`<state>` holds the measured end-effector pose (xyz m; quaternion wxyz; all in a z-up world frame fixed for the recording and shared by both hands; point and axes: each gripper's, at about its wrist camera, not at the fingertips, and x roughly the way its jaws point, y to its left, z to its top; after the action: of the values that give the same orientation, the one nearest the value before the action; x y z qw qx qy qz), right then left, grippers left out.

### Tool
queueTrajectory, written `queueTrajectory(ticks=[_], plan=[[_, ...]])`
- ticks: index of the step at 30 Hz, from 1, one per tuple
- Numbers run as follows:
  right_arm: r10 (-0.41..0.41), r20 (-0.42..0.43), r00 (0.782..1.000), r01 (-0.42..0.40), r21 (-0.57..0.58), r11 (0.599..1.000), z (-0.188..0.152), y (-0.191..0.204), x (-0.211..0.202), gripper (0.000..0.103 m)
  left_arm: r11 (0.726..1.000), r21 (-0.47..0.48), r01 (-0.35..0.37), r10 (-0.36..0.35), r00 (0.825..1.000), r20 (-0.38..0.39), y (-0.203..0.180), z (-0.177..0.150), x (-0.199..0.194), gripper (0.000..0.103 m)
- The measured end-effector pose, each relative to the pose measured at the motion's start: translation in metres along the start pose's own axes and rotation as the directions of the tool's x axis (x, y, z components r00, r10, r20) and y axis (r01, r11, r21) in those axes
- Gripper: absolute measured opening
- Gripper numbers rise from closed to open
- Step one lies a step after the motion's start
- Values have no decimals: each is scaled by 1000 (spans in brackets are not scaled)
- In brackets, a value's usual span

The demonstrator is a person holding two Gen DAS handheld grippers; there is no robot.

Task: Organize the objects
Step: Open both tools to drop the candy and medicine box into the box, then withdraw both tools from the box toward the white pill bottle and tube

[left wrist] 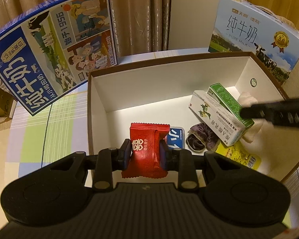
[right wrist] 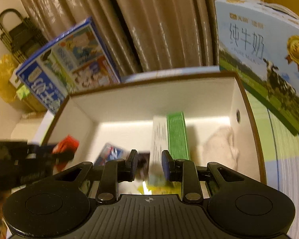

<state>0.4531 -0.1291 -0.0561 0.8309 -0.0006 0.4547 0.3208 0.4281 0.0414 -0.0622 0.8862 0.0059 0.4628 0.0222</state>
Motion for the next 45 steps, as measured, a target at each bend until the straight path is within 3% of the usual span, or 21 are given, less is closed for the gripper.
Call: queueTrajectory(ticks=[3,5,8,10,15,21,45], plan=[[6,-15,1000,-6,6,1000,-10,-1,-9,26,1000,5,-4,4,1000,15,-2,1,3,26],[7,-20,1000,-7,8,1000,-16,0,-15,34,1000,17,-15,15,1000,19,-4,1,4,27],[11,-11,1000,-11,12,1000,-22,2,-27,49,999,14,-30,30,999,30,-3,2,1,48],[14,-5,1000,-14,16,1000,-26,3,-34,54,1000,9,-20,20,999,40,-2,1,-5,50],[0,6,1000,0,25,1000,-35,6,-53,61,1000,-12,-18,18,999,36,-2,-5,-23,69],[-5,12,1000,4,33,999,-46,8,-74,63,999,-44,4,-3,1000,13,-6,-22,-47,77],[-4,65,998,4,3,1000,-97,42,-148,63,996,-84,36,-31,998,58,-37,-87,-150,79]])
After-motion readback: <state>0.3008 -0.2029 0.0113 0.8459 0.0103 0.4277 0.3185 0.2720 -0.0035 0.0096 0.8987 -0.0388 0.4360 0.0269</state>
